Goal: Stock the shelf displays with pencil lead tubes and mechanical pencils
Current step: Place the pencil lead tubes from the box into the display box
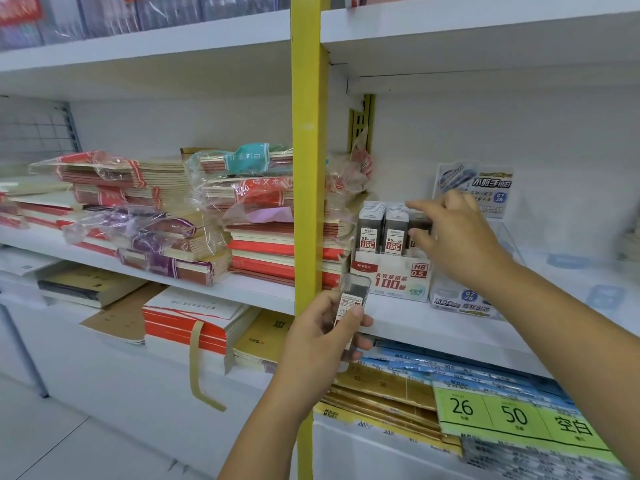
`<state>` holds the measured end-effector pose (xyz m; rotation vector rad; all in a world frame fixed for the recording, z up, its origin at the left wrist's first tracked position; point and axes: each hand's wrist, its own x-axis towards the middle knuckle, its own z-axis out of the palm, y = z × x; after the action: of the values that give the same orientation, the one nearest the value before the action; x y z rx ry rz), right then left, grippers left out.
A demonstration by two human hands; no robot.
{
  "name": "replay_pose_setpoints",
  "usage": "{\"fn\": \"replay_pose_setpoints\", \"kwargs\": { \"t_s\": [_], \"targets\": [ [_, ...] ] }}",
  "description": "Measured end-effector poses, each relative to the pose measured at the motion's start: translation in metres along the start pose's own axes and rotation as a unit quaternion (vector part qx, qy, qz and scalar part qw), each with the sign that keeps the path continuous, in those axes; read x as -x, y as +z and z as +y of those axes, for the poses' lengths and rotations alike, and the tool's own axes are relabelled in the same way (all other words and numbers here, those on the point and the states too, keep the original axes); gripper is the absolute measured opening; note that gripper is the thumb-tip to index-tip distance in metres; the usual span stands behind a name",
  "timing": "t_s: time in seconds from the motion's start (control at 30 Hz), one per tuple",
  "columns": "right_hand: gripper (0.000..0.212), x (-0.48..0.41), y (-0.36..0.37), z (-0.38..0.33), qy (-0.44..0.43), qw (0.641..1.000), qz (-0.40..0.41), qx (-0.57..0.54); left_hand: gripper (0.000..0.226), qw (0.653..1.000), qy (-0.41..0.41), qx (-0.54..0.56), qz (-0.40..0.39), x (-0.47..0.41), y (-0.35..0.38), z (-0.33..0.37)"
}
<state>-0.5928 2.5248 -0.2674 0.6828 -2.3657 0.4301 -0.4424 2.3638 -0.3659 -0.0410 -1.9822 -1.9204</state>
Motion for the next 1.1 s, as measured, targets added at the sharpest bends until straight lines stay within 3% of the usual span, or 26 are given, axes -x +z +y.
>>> {"fn": "replay_pose_setpoints", "kwargs": {
  "t_s": [0.1, 0.23, 0.37, 0.6, 0.67, 0.83, 0.9, 1.0, 1.1],
  "targets": [
    [0.033, 0.028, -0.014, -0.010, -0.016, 0.991, 0.053, -0.121, 0.013, 1.000, 0.002, -0.002, -0.010, 0.002, 0.003, 0.002],
    [0.026, 0.069, -0.020, -0.033, -0.050, 0.932, -0.107, -0.343, 0.011, 0.999, 0.003, -0.014, -0.037, 0.003, 0.009, 0.004],
    [0.028, 0.081, -0.013, -0.031, -0.060, 0.921, -0.179, -0.340, 0.012, 0.998, -0.015, -0.012, -0.057, 0.004, 0.013, 0.005],
    [0.024, 0.082, -0.024, -0.007, 0.015, 0.889, -0.107, -0.445, 0.019, 1.000, -0.014, 0.003, -0.005, 0.002, 0.010, 0.003],
    [0.023, 0.082, -0.030, 0.001, 0.027, 0.881, -0.118, -0.457, 0.019, 0.999, -0.009, 0.032, 0.021, 0.001, 0.007, 0.002],
    [0.025, 0.092, -0.031, 0.006, -0.024, 0.924, -0.228, -0.307, 0.023, 0.999, 0.004, 0.046, 0.011, -0.001, 0.010, 0.007],
    [0.020, 0.092, -0.031, 0.001, -0.028, 0.931, -0.213, -0.294, 0.022, 1.000, 0.020, 0.007, 0.002, -0.004, 0.010, 0.011],
    [0.040, 0.089, -0.028, -0.008, -0.048, 0.934, -0.163, -0.316, 0.027, 0.997, 0.058, -0.040, -0.013, -0.011, 0.011, 0.022],
    [0.064, 0.085, -0.023, -0.016, -0.085, 0.930, -0.164, -0.318, 0.031, 0.993, 0.097, -0.071, -0.003, -0.023, 0.015, 0.027]
  ]
}}
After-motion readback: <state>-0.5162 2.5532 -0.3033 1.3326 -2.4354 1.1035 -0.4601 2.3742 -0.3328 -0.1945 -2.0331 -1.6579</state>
